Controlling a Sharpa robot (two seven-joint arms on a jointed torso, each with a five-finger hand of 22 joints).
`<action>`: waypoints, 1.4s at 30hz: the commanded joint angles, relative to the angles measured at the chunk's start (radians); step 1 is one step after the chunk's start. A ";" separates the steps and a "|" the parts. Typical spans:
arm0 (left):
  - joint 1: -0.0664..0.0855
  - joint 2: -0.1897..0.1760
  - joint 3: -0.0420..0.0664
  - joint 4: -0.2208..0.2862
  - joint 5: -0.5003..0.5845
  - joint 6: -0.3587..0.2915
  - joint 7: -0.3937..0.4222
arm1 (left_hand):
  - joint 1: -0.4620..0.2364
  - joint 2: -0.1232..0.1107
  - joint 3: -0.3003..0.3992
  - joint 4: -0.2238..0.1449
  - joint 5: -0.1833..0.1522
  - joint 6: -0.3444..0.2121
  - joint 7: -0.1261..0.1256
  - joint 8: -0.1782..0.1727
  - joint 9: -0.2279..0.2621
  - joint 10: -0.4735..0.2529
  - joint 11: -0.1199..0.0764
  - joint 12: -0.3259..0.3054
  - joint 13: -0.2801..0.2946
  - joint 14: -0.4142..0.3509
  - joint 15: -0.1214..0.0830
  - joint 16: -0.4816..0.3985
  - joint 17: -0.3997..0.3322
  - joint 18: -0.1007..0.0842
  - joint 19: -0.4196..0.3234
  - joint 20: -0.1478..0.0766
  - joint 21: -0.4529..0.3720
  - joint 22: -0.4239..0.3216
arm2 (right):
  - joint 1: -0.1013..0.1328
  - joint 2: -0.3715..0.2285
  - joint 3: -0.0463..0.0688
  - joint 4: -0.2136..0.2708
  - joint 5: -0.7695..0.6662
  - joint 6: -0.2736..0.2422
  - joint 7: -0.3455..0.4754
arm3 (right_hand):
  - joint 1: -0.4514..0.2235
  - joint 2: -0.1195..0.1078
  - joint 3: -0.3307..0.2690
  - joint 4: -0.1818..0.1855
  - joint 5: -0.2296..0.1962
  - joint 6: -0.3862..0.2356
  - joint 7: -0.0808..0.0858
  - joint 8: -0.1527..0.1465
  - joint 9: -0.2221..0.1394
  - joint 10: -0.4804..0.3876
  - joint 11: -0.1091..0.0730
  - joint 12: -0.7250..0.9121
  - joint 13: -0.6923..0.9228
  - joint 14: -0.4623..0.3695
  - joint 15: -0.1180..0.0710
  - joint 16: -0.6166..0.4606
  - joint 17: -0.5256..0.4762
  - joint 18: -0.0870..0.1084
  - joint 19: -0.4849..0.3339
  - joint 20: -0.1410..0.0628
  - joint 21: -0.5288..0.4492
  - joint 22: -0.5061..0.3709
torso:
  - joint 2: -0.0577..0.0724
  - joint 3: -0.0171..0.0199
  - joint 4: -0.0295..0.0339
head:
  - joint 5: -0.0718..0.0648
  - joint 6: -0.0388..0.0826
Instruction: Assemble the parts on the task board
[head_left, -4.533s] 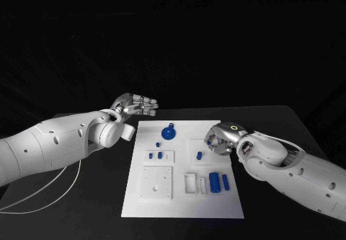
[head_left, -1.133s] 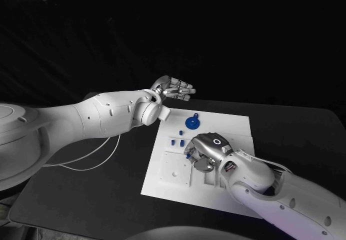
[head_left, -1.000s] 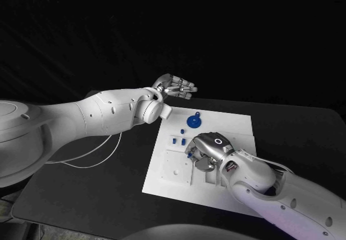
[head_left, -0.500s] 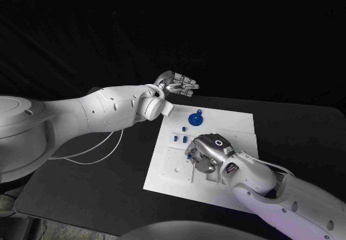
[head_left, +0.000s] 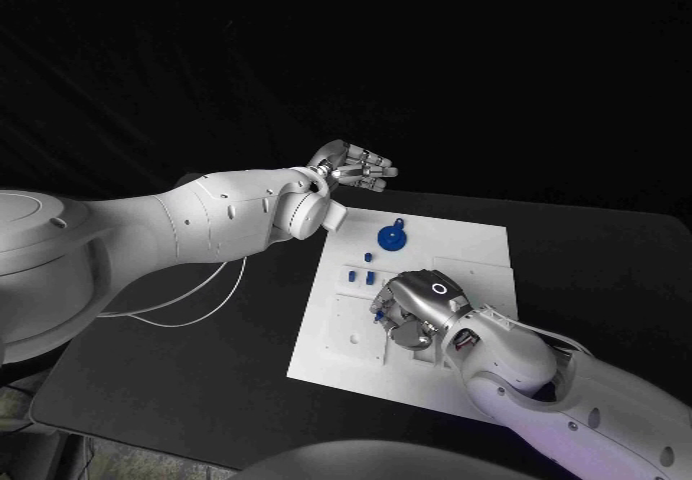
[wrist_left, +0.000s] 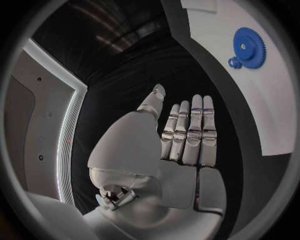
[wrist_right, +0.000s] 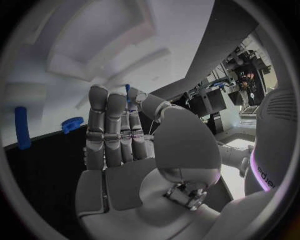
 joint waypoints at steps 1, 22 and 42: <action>0.001 0.002 0.001 0.000 -0.002 0.008 0.004 | -0.001 0.011 -0.007 0.001 -0.007 -0.008 0.001 -0.001 -0.001 -0.011 0.001 0.004 0.000 -0.007 0.003 -0.002 0.000 -0.012 0.007 0.003 0.006 -0.007 | -0.002 -0.002 0.000 0.003 -0.008 0.009 0.003 | -0.002 0.009 -0.001 -0.004 0.002 0.007 0.001 0.006 0.002 0.001 -0.001 0.004 0.002 -0.001 -0.008 0.006 -0.002 0.010 0.030 -0.008 -0.003 0.001 | 0.000 -0.0002 -0.0002 | 0.001 -0.001; 0.001 0.001 0.001 -0.003 -0.002 0.013 -0.005 | -0.001 0.011 -0.009 0.002 -0.007 -0.012 0.002 -0.001 -0.001 -0.014 0.002 0.004 0.000 -0.010 0.004 -0.002 0.001 -0.012 0.006 0.004 0.007 -0.014 | -0.004 -0.003 0.000 0.009 0.001 0.007 0.009 | -0.006 0.012 -0.004 -0.010 0.006 0.008 0.001 0.006 0.001 0.002 -0.002 0.004 0.002 -0.002 -0.009 0.010 -0.009 0.008 0.034 -0.009 -0.002 0.010 | 0.000 0.0002 -0.0002 | 0.000 -0.003; 0.001 -0.003 0.001 -0.004 -0.002 0.012 -0.005 | -0.001 0.011 -0.009 0.002 -0.007 -0.012 0.002 -0.001 -0.001 -0.014 0.002 0.004 0.000 -0.010 0.004 -0.002 0.001 -0.012 0.006 0.004 0.007 -0.014 | -0.005 -0.003 -0.001 0.005 0.001 0.033 -0.002 | -0.006 0.014 -0.006 -0.012 0.006 0.007 0.001 0.006 0.001 0.001 -0.001 0.004 0.002 -0.003 -0.008 0.011 -0.012 0.008 0.034 -0.009 -0.003 0.013 | 0.000 -0.0004 -0.0004 | -0.001 -0.006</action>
